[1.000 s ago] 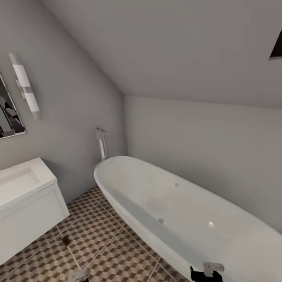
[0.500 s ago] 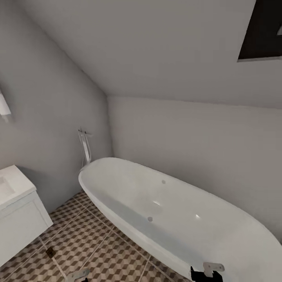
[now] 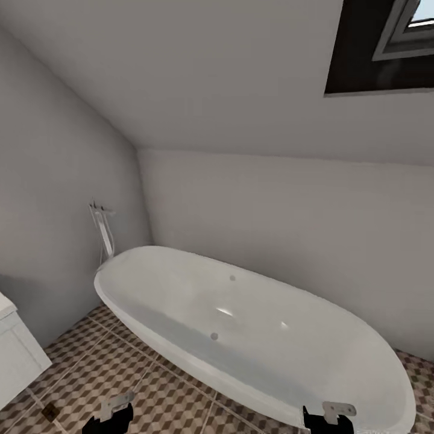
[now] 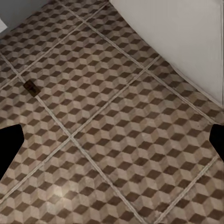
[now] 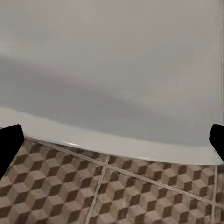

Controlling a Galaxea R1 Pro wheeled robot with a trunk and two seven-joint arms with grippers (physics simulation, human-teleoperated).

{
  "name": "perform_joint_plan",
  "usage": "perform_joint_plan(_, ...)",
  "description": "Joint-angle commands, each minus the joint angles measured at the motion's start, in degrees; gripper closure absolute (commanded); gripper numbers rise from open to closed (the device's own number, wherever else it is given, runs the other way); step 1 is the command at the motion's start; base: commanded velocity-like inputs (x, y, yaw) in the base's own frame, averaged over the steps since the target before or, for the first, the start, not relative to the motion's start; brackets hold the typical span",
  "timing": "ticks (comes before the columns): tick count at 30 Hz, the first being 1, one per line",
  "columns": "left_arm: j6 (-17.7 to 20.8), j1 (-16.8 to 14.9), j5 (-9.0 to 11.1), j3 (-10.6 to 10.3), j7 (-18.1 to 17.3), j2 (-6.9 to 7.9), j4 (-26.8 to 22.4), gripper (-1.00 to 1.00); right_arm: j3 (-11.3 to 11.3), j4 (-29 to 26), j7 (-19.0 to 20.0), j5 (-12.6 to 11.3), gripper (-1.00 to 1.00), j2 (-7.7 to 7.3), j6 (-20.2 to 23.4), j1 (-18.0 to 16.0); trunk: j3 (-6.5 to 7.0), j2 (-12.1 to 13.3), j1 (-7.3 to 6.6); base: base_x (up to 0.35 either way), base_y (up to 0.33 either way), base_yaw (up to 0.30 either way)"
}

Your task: Take the four mousetraps from the cabinet in the bathroom and place them on the bathroom floor. Make sure all four end up on the same floor surface, and ensure that at least two of them are either under or directly next to the same bathroom sink.

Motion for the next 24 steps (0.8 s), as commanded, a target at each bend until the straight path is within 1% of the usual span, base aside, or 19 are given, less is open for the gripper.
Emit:
perform_joint_plan(1,-0.3,0.0,0.4,-0.2,0.1,0.15,0.2,-1.00,-0.2,0.3,-0.4,0.5,-1.00,-0.06,-0.4,-0.1,-0.13,-0.1,0.04,0.000,0.000,-0.262)
perform_joint_plan(3,-0.4,0.0,0.4,-0.2,0.2,0.26,0.9,-1.00,-0.2,0.4,-0.4,0.5,-1.00,-0.09,-0.5,-0.1,-0.13,-0.1,0.04,0.000,0.000,-0.262)
perform_joint_plan(4,-0.5,0.0,0.5,-0.2,0.3,0.35,2.8,-1.00,-0.3,0.5,-0.5,0.3,-1.00,-0.16,-0.6,0.2,-0.13,-0.1,0.04,0.000,0.000,-0.262)
perform_joint_plan(13,-0.7,0.0,0.6,-0.2,0.3,0.89,4.2,-1.00,-0.3,0.5,-0.6,0.3,-1.00,-0.21,-0.5,1.9,-0.13,-0.1,0.04,0.000,0.000,-0.262)
perform_joint_plan(24,-0.8,0.0,0.6,-0.2,0.1,0.83,5.6,-1.00,-0.3,0.5,-0.7,0.4,-1.00,-0.22,-0.5,2.2,-0.13,-0.1,0.04,0.000,0.000,-0.255)
